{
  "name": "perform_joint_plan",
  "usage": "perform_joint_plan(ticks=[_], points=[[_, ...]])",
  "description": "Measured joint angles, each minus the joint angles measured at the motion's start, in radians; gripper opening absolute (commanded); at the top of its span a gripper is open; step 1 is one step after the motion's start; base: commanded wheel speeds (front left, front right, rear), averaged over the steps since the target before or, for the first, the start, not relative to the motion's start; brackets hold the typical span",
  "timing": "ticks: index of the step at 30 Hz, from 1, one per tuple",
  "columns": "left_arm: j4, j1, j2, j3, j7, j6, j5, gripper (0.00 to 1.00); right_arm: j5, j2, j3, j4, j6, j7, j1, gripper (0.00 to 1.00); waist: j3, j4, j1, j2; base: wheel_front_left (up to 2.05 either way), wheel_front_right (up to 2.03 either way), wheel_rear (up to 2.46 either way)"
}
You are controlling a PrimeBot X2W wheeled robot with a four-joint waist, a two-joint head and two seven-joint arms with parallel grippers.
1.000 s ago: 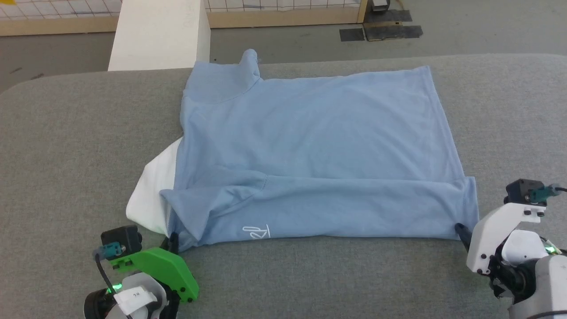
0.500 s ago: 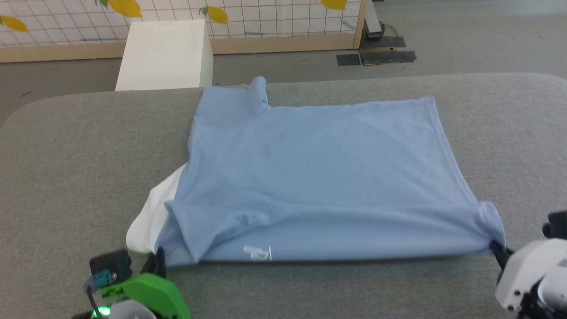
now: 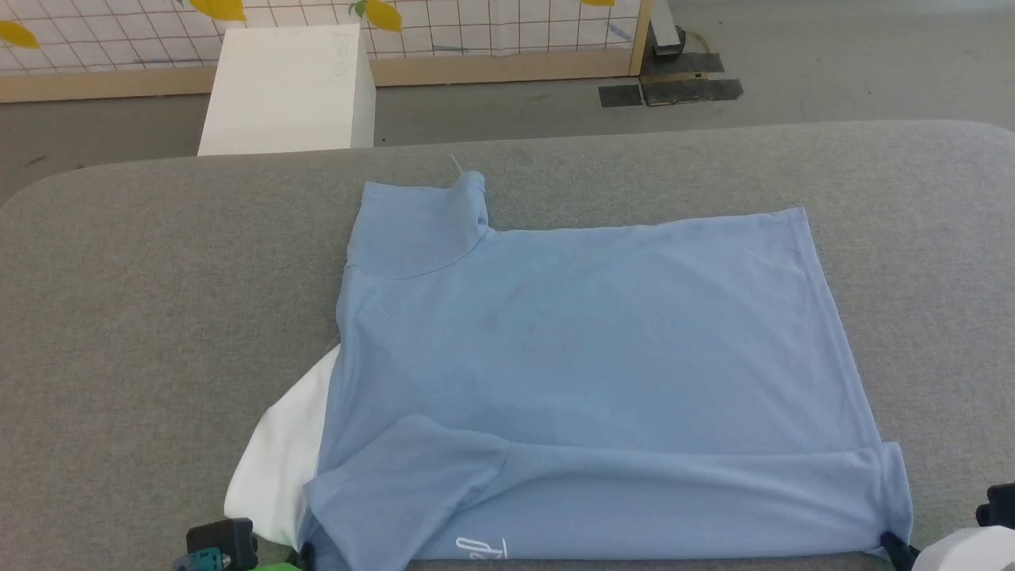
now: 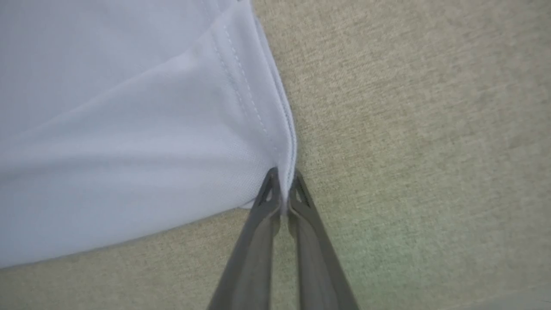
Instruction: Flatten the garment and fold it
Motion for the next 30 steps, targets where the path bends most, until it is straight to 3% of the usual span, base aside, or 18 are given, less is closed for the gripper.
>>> perform_joint_plan(ticks=[1, 2, 4, 5, 11, 18, 21, 24, 30], points=[[0.003, 0.0, -0.003, 0.002, -0.002, 0.0, -0.008, 0.45, 0.0, 0.0, 0.002, 0.012, 0.0, -0.021, -0.003, 0.0, 0.001, 0.001, -0.0001, 0.0, 0.0, 0.0, 0.0], [0.006, -0.002, -0.005, 0.001, -0.002, -0.002, -0.019, 1.0, 0.002, 0.0, 0.002, 0.027, 0.001, -0.05, -0.006, 0.07, 0.001, 0.001, 0.0, 0.0, 0.0, 0.0, 0.0], [0.005, -0.005, -0.008, 0.005, -0.016, -0.007, -0.027, 1.0, 0.001, -0.001, 0.014, 0.044, 0.0, -0.098, -0.008, 0.8, 0.0, 0.001, 0.0, 0.0, 0.0, 0.0, 0.0], [0.005, -0.005, -0.011, 0.01, -0.027, -0.012, -0.032, 1.0, 0.001, -0.001, 0.02, 0.048, 0.0, -0.126, -0.01, 1.0, -0.001, 0.002, 0.0, 0.0, 0.0, 0.0, 0.0], [-0.016, -0.034, 0.014, 0.066, -0.143, -0.029, -0.009, 1.0, -0.011, 0.0, 0.057, 0.023, 0.0, -0.301, -0.03, 1.0, -0.009, -0.008, 0.0, 0.0, 0.0, 0.0, 0.0], [-0.048, -0.193, 0.078, 0.074, -0.27, -0.095, 0.092, 1.0, -0.068, -0.001, 0.133, -0.071, 0.0, -0.559, -0.066, 1.0, 0.009, -0.031, 0.0, 0.0, 0.0, 0.0, 0.0], [-0.027, -0.308, 0.108, 0.056, -0.281, -0.149, 0.124, 1.0, -0.094, -0.001, 0.168, -0.097, 0.0, -0.657, -0.09, 1.0, 0.032, -0.04, 0.0, 0.0, 0.0, 0.0, 0.0], [0.024, -0.473, 0.14, 0.027, -0.273, -0.235, 0.148, 1.0, -0.102, -0.004, 0.195, -0.108, 0.0, -0.725, -0.124, 1.0, 0.066, -0.05, -0.0001, 0.0, 0.0, 0.0, 0.0], [0.187, -0.806, 0.172, -0.003, -0.169, -0.364, 0.152, 1.0, -0.115, -0.009, 0.236, -0.114, 0.0, -0.784, -0.217, 1.0, 0.155, -0.073, 0.0, 0.0, 0.0, 0.0, 0.0]])
